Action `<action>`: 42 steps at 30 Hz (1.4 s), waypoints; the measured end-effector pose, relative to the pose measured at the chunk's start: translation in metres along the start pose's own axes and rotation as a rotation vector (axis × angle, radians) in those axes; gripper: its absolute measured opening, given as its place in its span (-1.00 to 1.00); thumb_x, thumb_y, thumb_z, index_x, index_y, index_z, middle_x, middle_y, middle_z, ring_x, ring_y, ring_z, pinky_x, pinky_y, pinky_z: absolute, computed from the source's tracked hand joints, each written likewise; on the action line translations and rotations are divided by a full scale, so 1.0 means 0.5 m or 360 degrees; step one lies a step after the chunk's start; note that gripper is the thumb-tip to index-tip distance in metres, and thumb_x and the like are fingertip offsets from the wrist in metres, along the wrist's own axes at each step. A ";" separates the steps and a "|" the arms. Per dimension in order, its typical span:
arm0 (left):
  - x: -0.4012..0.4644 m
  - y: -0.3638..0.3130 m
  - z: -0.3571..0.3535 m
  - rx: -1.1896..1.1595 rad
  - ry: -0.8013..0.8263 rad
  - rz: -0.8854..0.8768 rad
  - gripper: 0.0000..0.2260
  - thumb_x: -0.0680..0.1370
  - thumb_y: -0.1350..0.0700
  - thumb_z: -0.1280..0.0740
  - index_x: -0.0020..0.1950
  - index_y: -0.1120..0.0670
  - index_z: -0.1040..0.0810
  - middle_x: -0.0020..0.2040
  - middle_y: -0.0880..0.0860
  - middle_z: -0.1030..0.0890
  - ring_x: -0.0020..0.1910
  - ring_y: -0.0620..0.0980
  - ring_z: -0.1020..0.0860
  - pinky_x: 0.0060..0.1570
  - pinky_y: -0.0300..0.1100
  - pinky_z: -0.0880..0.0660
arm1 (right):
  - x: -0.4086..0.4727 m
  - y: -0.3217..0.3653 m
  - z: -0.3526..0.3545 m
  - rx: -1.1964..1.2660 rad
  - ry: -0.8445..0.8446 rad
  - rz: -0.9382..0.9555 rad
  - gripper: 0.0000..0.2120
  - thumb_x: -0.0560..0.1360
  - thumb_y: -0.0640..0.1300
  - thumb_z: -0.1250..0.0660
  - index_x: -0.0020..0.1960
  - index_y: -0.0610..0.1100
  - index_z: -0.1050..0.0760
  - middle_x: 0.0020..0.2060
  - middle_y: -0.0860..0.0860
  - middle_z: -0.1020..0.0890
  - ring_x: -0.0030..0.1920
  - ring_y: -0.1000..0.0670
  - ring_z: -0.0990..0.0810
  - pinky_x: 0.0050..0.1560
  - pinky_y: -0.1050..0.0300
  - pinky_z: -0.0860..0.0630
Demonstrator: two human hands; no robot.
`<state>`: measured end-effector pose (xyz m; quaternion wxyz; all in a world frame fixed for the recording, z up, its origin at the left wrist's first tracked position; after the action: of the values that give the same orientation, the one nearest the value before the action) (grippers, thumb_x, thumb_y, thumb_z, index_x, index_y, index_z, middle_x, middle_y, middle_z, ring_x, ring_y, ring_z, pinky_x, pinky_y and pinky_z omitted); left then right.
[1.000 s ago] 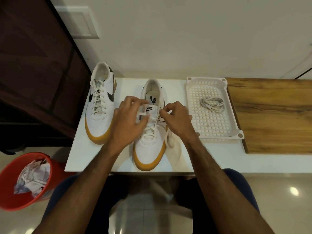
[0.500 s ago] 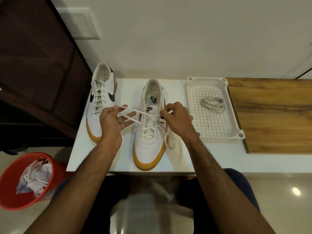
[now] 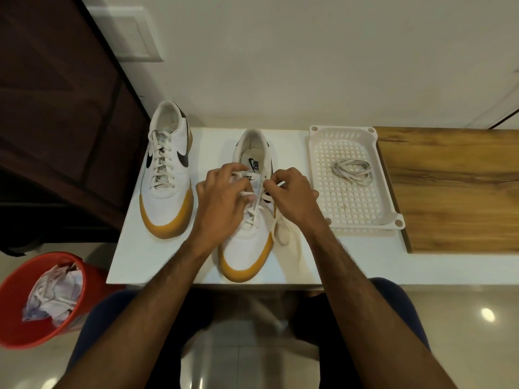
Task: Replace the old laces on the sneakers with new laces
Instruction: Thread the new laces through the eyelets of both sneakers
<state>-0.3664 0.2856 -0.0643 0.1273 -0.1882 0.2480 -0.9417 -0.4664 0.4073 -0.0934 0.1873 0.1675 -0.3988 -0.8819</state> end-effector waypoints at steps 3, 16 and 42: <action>0.000 0.053 0.023 -0.0965 -0.0184 0.0430 -0.89 0.63 0.21 -0.31 0.09 0.02 -0.57 0.22 0.01 -0.55 0.19 -0.04 -0.57 0.12 -0.12 -0.55 | 0.000 -0.001 0.004 -0.0026 0.0008 -0.0023 -0.77 0.55 0.04 -0.31 -0.28 0.09 -0.47 0.03 0.14 -0.52 0.12 0.00 -0.55 0.13 -0.06 -0.15; 0.013 0.023 0.059 -0.0469 -0.0025 0.0101 -0.77 0.63 -0.05 -0.27 0.18 0.04 -0.55 0.08 -0.03 -0.51 -0.01 -0.10 -0.54 -0.10 -0.21 -0.51 | -0.002 0.006 0.001 0.0063 0.0007 -0.0005 -0.72 0.54 0.02 -0.32 -0.35 0.11 -0.43 -0.11 0.19 -0.49 -0.02 0.05 -0.61 0.26 -0.29 -0.40; -0.023 0.163 0.073 -0.0523 -0.0114 0.0791 -0.64 0.50 0.33 -0.20 0.21 0.03 -0.53 0.15 -0.06 -0.49 0.17 -0.03 -0.50 0.18 -0.02 -0.45 | -0.007 0.008 -0.001 -0.0044 0.0104 -0.0028 -0.69 0.58 0.25 -0.29 -0.20 0.07 -0.50 -0.22 0.20 -0.62 -0.04 0.13 -0.59 0.19 -0.12 -0.34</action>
<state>-0.3291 0.2052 -0.0803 0.3304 -0.1730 0.4310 -0.8217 -0.4622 0.4062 -0.0900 0.1947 0.1972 -0.3786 -0.8831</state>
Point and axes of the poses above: each hand's wrist, its own x-axis towards the middle knuckle, its own z-axis out of the back of the hand, y = z × x, the point moved 10 cm from there along x, towards the middle knuckle
